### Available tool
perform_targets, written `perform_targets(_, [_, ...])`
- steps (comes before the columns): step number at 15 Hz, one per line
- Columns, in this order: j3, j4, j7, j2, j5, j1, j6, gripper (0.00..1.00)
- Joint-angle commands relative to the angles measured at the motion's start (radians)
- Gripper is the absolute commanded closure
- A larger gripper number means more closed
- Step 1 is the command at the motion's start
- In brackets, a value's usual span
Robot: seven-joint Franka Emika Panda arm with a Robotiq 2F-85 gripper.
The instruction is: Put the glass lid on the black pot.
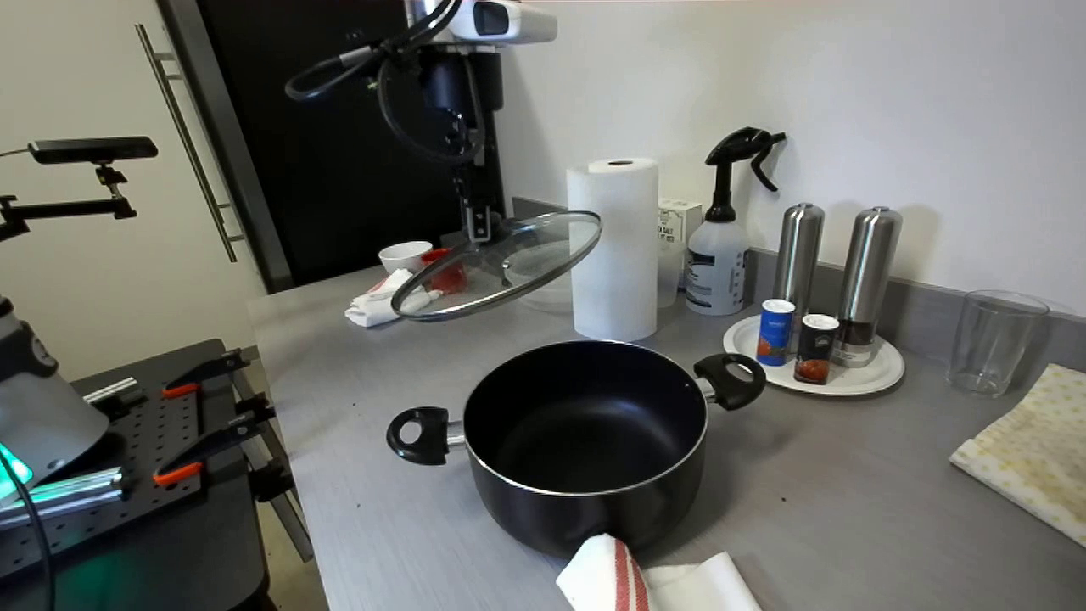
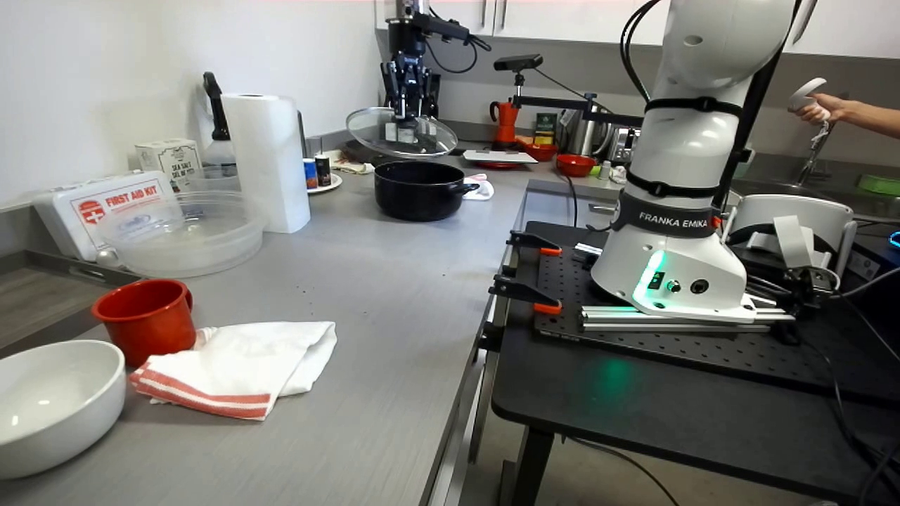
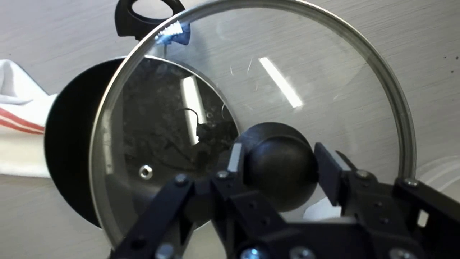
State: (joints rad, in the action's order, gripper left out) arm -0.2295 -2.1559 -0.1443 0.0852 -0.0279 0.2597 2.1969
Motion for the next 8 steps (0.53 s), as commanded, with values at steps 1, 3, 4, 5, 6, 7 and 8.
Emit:
perform_targets(1, [-0.027,0.087,-0.026,0.044,-0.095,0.039,-0.068,0.74])
perform_targets(3, [-0.039,0.120,-0.029,0.070,-0.135,0.064,-0.090,0.74])
perform_targets(4, [-0.044,0.138,-0.030,0.085,-0.156,0.076,-0.100,0.74])
perform_targets(5, [-0.048,0.152,-0.027,0.096,-0.173,0.087,-0.109,0.74])
perform_targets(6, [-0.050,0.171,-0.031,0.113,-0.194,0.100,-0.120,0.74])
perform_targets(7, [-0.052,0.185,-0.028,0.125,-0.209,0.110,-0.127,0.74])
perform_targets(8, [-0.053,0.201,-0.032,0.140,-0.229,0.121,-0.134,0.74])
